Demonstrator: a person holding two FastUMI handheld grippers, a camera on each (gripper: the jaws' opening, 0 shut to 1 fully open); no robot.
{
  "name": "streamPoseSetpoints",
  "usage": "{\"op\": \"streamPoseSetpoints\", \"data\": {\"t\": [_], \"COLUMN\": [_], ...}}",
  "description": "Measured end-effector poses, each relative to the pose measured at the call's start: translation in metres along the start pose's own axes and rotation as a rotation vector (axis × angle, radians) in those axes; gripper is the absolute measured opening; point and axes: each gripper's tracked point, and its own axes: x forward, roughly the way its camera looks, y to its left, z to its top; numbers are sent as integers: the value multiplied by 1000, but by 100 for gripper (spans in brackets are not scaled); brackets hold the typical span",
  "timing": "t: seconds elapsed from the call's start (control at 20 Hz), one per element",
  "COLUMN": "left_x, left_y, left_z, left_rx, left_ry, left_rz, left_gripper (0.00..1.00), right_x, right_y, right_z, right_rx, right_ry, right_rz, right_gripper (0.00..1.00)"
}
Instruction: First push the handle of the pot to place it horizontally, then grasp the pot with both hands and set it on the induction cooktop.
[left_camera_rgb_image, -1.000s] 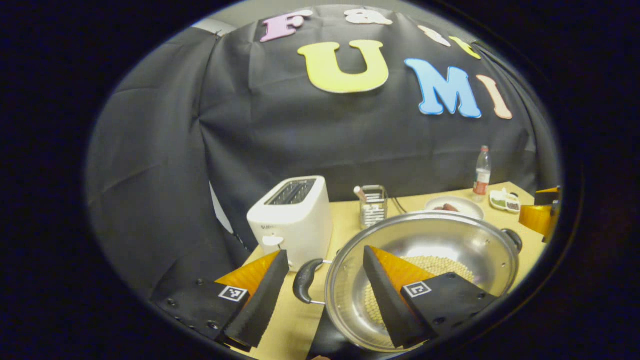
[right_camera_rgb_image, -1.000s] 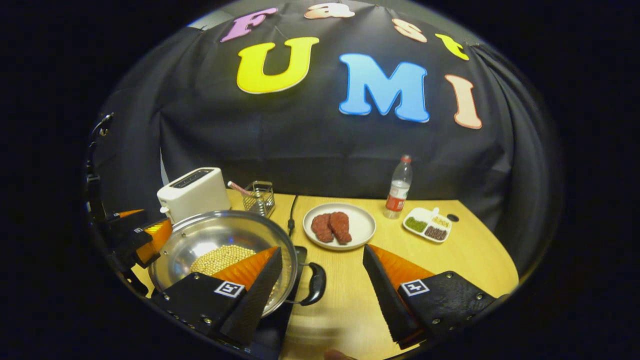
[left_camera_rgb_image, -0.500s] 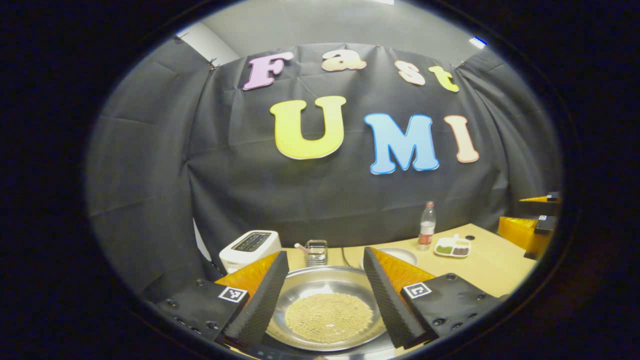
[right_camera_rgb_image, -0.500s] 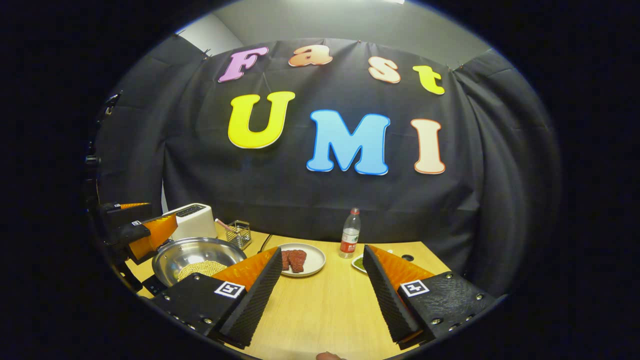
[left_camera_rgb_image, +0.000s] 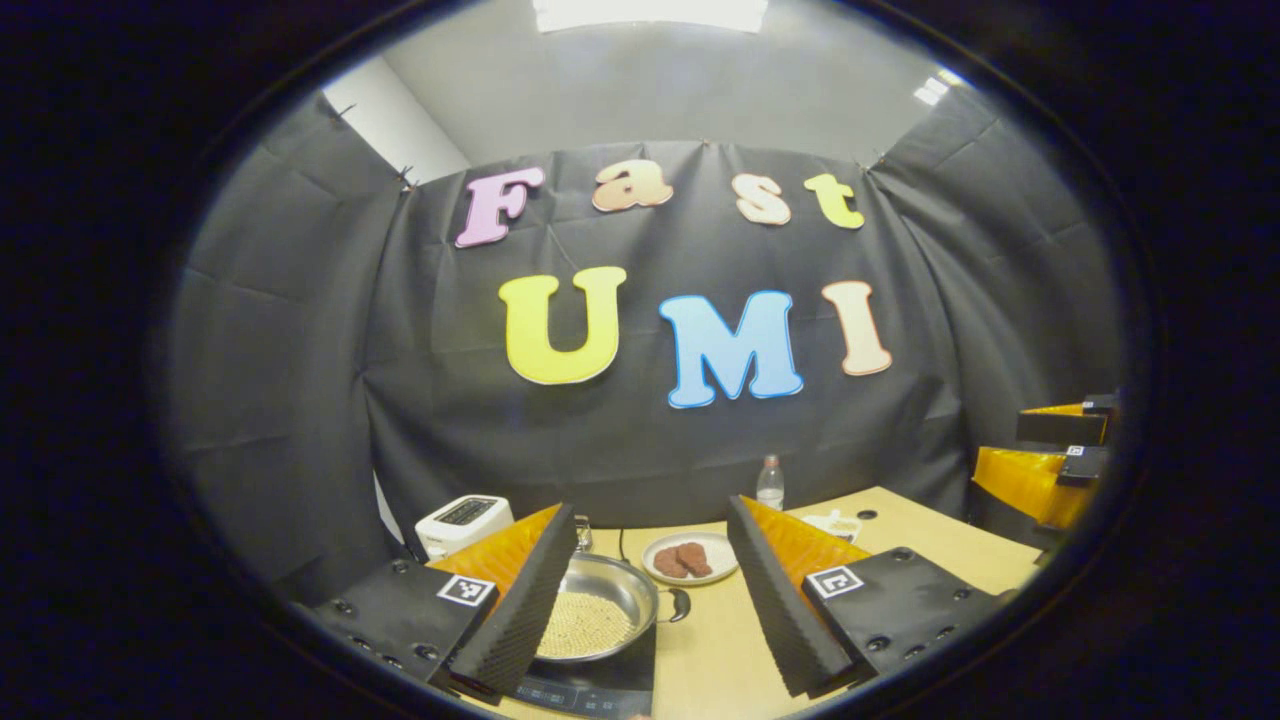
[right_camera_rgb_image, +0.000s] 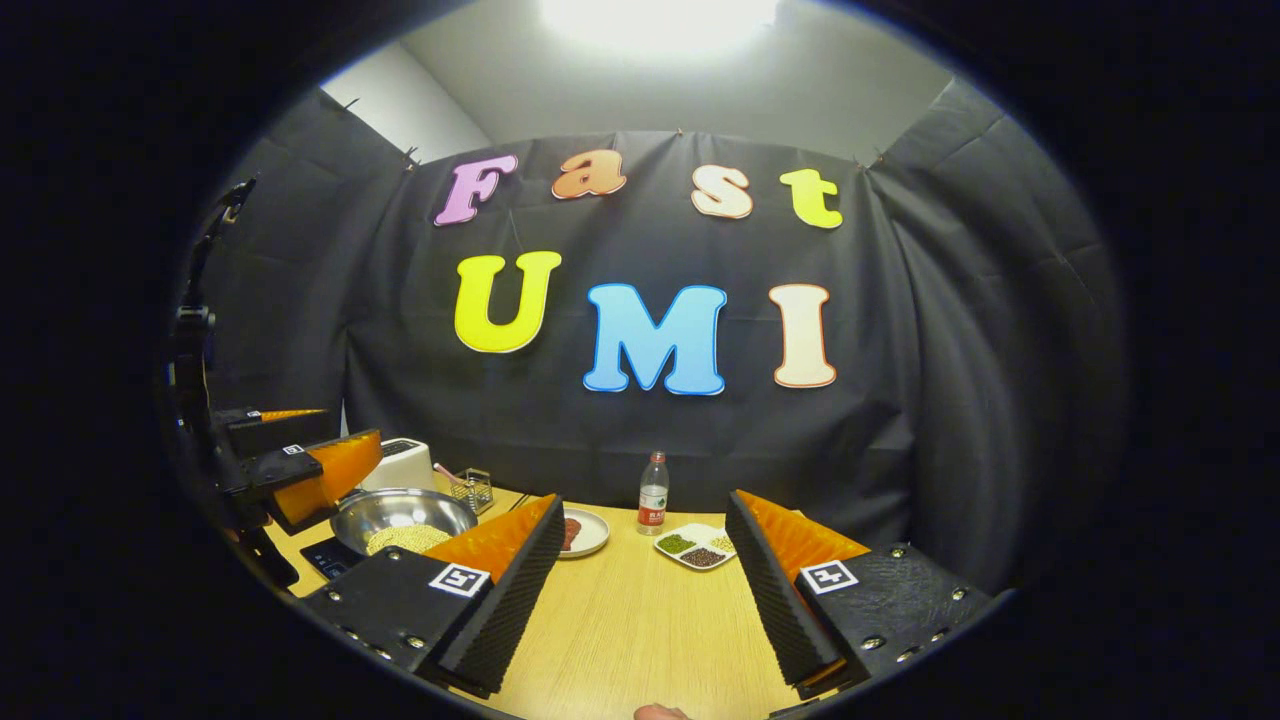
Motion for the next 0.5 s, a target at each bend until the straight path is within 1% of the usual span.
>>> {"op": "streamPoseSetpoints", "data": {"t": [0.05,0.2,0.5], "left_x": [-10,-35,-65], "left_y": [-3,0,25], "left_z": [6,20,37], "left_rx": [2,7,16], "left_ry": [-4,-32,-73], "left_rz": [-1,15,19], "left_gripper": [90,90,90], "right_x": [-6,-22,-45], "right_y": [-3,-7,-1], "right_z": [1,13,36], "right_rx": [1,15,21], "right_ry": [-3,-17,-66], "right_rz": [5,9,-26], "right_gripper": [97,97,97]}}
